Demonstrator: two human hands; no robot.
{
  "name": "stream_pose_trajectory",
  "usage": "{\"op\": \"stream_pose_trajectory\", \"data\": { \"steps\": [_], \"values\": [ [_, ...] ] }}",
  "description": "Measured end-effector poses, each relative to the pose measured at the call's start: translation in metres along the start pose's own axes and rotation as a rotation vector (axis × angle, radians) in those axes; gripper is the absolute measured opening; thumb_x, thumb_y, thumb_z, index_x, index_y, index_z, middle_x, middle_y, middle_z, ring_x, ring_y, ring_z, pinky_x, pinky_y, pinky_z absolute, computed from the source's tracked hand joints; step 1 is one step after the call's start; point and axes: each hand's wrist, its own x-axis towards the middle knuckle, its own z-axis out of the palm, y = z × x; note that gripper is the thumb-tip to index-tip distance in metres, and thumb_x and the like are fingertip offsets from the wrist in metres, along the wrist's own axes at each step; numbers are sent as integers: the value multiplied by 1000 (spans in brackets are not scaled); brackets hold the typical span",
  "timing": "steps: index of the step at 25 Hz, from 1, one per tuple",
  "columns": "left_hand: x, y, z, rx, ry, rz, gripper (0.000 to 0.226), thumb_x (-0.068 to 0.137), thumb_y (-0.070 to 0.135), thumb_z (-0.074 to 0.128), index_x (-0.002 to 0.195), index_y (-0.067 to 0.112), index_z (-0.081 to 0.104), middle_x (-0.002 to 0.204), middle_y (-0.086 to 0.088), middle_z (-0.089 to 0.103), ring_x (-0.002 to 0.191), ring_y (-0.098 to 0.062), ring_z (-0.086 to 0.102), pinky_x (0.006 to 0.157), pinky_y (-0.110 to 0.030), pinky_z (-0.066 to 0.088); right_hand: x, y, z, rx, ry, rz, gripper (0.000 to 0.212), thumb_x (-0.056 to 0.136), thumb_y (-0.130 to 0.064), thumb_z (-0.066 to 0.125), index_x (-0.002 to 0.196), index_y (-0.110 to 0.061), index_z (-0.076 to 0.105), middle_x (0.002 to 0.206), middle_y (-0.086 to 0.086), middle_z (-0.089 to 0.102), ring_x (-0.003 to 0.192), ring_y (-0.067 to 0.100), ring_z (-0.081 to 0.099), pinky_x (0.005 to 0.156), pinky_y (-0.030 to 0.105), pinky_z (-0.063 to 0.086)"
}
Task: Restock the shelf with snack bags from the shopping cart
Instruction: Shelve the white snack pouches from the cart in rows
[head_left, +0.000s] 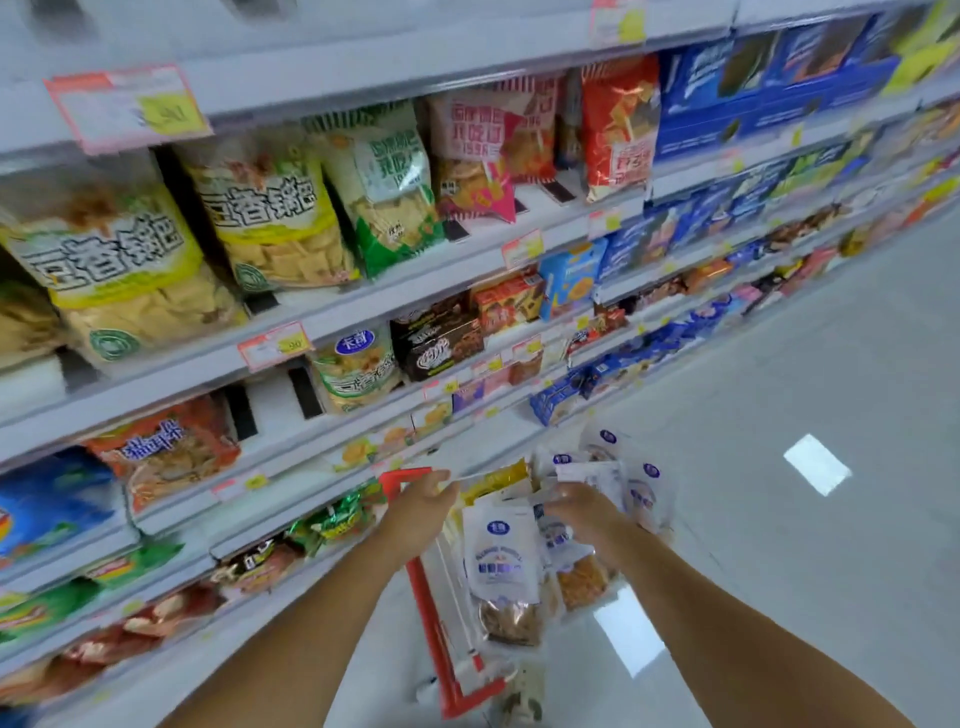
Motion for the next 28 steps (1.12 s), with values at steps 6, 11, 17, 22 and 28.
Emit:
{"op": "stream_pose_trajectory", "data": {
  "steps": [6,11,17,22,28],
  "values": [
    [0,-24,28,-36,94,-229,43,102,30,47,143,18,44,146,-5,48,117,-20,54,75,-19,39,54,16,42,-374,-126,-24,48,87,-27,67,129,-10,52,123,9,59,110,24,58,84,27,45],
    [7,-42,24,-133,-27,-286,63,97,31,58,152,19,29,159,-2,29,142,-20,34,103,-22,31,57,20,40,-274,-68,-9,31,91,-19,60,118,-6,53,98,6,56,86,21,54,66,28,43],
    [16,-37,15,-180,-314,-227,103,74,29,85,154,31,20,153,10,33,145,-15,27,109,-29,32,45,-22,9,200,-168,-60,14,96,-15,56,108,-10,57,82,5,66,77,24,65,67,41,55],
    [11,-38,-10,-334,-295,-207,68,67,8,86,123,30,55,115,3,72,110,-16,63,80,-24,49,35,-62,33,427,-376,-59,9,97,-15,55,102,-10,61,86,6,74,76,22,69,72,39,59],
    [-3,-72,-42,-519,-68,-233,43,78,13,79,118,21,67,103,3,76,91,-9,72,70,-20,54,79,-16,53,27,224,-113,37,75,-50,57,90,-17,49,80,-2,57,71,16,54,59,26,45]
  ]
}}
